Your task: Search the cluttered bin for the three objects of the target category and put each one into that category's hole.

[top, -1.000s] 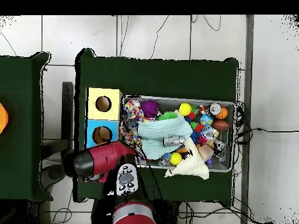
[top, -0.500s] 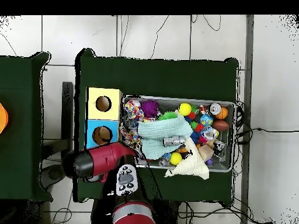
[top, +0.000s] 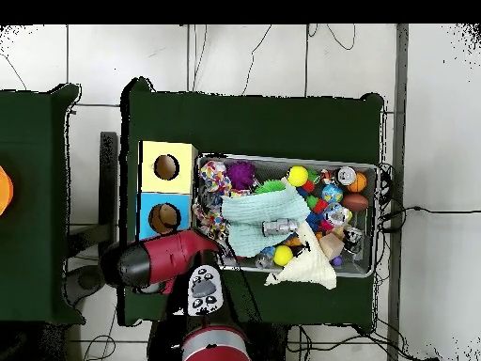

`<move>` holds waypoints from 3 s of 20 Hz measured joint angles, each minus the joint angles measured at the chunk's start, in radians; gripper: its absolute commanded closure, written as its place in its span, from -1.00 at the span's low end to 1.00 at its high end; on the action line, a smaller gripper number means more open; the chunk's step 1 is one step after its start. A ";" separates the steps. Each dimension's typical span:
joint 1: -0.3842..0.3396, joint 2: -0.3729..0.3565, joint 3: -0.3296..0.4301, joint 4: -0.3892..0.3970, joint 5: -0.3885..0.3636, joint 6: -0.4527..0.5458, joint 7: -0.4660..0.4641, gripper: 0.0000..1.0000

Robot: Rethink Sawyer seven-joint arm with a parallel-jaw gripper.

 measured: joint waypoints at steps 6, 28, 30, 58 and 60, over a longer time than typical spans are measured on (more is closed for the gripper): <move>-0.002 -0.022 0.001 0.003 0.014 0.024 0.000 -1.00; -0.006 -0.052 0.003 0.008 0.032 0.048 0.000 -1.00; -0.006 -0.052 0.003 0.008 0.032 0.048 0.000 -1.00; -0.016 -0.052 0.013 0.011 0.032 0.048 0.000 -1.00; -0.019 -0.053 0.016 0.012 0.032 0.048 0.000 -1.00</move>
